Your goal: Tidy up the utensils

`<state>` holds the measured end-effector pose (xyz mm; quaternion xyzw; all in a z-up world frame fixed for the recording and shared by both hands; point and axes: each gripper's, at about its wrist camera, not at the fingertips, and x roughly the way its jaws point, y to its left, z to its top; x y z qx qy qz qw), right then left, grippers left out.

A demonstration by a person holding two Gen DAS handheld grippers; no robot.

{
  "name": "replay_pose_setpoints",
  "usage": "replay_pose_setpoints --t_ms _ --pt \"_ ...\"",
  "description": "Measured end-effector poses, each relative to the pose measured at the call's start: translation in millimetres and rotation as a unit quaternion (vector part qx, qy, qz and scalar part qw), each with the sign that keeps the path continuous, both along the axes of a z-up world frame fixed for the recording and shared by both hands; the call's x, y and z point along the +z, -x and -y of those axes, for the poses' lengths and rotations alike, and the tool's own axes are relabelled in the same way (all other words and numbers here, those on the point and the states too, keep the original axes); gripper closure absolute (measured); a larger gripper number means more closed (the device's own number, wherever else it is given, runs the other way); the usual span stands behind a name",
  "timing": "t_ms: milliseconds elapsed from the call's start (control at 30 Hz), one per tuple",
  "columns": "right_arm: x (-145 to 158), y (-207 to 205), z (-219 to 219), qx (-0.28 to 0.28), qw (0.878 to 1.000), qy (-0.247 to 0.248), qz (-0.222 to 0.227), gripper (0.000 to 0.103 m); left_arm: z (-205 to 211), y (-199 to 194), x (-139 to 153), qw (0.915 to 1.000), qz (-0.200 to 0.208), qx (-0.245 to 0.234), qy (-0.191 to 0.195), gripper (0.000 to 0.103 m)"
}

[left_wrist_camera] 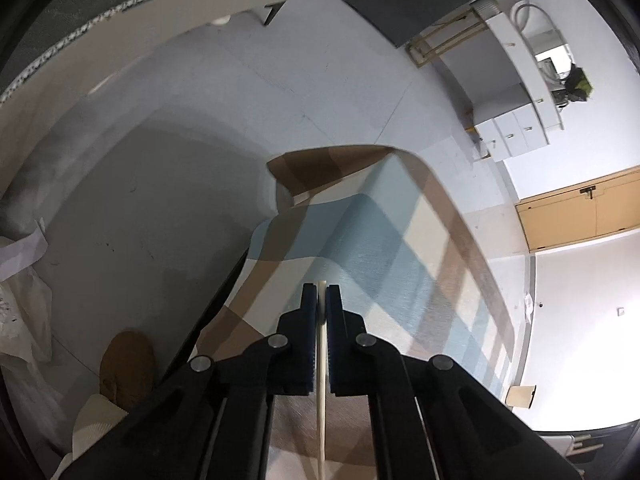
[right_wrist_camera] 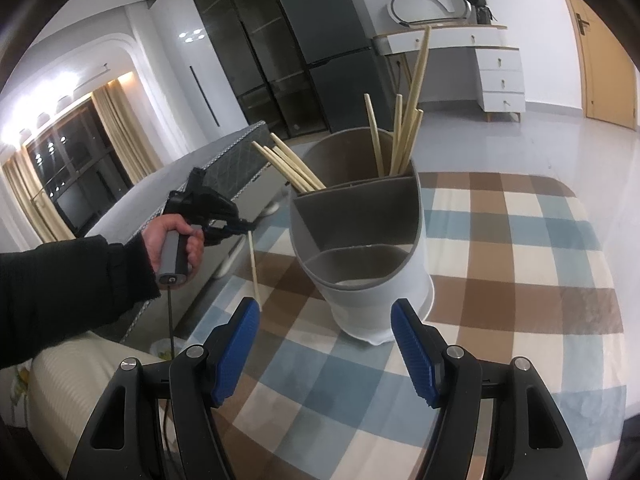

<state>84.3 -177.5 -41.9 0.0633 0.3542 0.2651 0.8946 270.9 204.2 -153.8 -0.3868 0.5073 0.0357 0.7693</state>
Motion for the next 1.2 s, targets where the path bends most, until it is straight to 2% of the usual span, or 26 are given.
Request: replay_pose_setpoints --t_ms 100,233,400,633,800,1033,1200 --pt "2 1 -3 -0.001 1.0 0.009 0.005 0.035 14 9 26 0.9994 0.029 -0.012 -0.016 0.103" --pt "-1 -1 0 -0.015 1.0 0.017 -0.011 0.039 38 29 67 0.9961 0.067 -0.038 -0.044 0.103" --pt "3 1 16 -0.042 0.999 -0.011 -0.019 0.039 65 61 110 0.9899 0.105 -0.071 -0.063 0.103" --pt "26 15 20 -0.054 0.998 -0.025 0.014 0.039 82 97 156 0.982 0.139 -0.093 -0.088 0.103" --pt "44 18 25 -0.071 0.996 -0.04 0.032 0.038 99 117 197 0.9737 0.177 -0.108 -0.094 0.103" --pt "64 3 34 -0.092 0.994 -0.054 0.032 0.037 124 130 268 0.9542 0.261 -0.117 -0.088 0.103" --pt "84 -19 33 -0.09 0.995 -0.033 0.039 0.037 145 115 290 0.9433 0.294 -0.126 -0.09 0.103"
